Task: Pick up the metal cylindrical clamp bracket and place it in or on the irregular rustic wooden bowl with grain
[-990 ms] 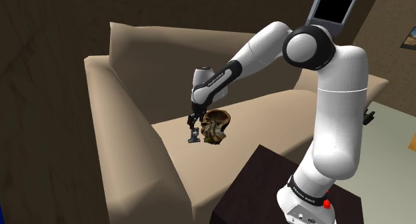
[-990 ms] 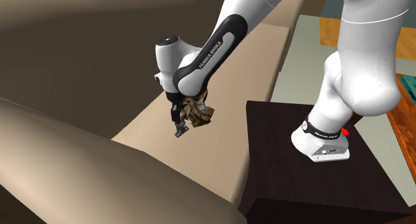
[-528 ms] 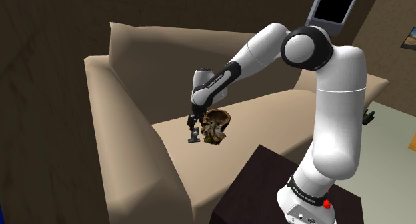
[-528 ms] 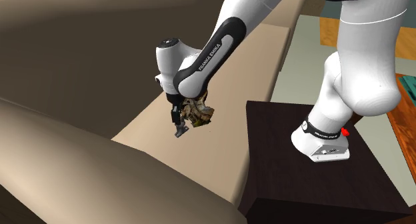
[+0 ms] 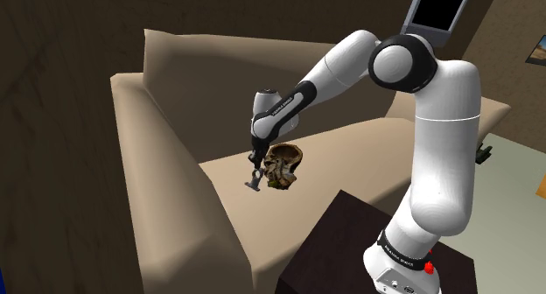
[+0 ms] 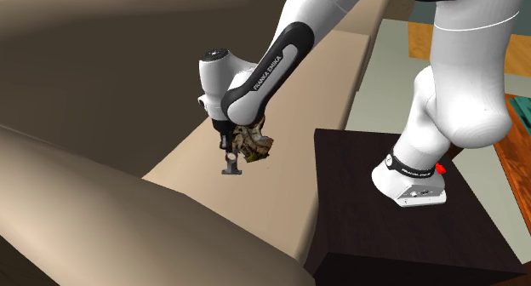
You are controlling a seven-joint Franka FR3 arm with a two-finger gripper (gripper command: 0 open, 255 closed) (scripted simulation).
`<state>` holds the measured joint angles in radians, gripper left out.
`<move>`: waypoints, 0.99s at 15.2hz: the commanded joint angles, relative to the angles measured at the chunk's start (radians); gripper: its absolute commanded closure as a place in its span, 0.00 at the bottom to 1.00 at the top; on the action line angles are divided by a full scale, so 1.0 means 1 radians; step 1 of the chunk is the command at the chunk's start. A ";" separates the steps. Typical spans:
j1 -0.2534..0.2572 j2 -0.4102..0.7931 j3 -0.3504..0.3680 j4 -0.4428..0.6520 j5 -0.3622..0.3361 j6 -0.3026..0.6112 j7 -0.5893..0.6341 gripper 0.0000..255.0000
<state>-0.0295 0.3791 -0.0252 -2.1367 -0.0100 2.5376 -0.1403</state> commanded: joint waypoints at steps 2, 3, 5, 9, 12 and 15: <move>0.000 0.000 0.000 0.000 0.000 0.000 0.000 1.00; 0.000 0.000 0.000 0.000 0.000 0.000 0.000 1.00; -0.056 0.005 0.033 -0.006 -0.003 0.006 -0.205 0.00; -0.262 0.079 0.161 0.065 -0.061 -0.029 -0.885 0.00; -0.260 0.112 0.159 0.068 -0.069 0.001 -0.879 0.00; -0.256 0.146 0.154 0.072 -0.075 0.031 -0.875 0.00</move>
<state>-0.2879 0.5116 0.1300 -2.0682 -0.0823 2.5582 -1.0150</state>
